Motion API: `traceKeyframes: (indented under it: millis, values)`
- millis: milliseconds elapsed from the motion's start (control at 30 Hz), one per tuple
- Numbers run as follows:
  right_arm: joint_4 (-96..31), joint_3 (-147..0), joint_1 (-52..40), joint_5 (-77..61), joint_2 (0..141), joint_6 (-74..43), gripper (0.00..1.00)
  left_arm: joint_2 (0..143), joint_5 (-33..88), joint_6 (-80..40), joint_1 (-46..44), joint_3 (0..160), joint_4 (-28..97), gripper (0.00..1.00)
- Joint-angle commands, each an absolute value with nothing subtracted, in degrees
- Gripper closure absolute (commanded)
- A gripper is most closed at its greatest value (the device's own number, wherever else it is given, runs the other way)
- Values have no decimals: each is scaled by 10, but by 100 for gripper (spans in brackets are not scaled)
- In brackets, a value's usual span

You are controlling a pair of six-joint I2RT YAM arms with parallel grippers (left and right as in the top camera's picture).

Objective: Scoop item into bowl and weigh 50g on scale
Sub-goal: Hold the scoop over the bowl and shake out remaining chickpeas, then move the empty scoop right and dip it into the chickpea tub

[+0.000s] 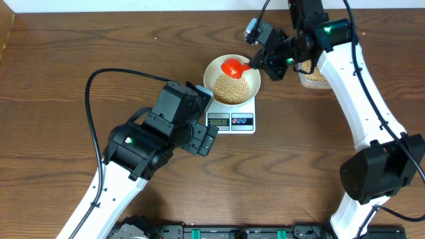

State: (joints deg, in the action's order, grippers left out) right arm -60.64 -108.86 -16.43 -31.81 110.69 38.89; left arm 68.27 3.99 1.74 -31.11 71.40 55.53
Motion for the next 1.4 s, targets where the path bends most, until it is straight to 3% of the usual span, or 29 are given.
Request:
traceKeyframes:
  millis: [0,200,867,1200,1367]
  values:
    - [-603,-1099,-187,-298,1070,408,99,686,41,22,-308,728,557,8]
    - [-604,-1099,-201,-213,1065,408,99,686,41,21,-308,728,557,8]
    - [-592,-1099,-194,-218,1065,382,99,686,41,22,-308,728,557,8]
    - [-580,-1099,-102,-421,1054,314,99,686,41,21,-308,728,557,8]
    - [-560,-1099,-36,-421,1041,211,99,686,41,22,-308,728,557,8]
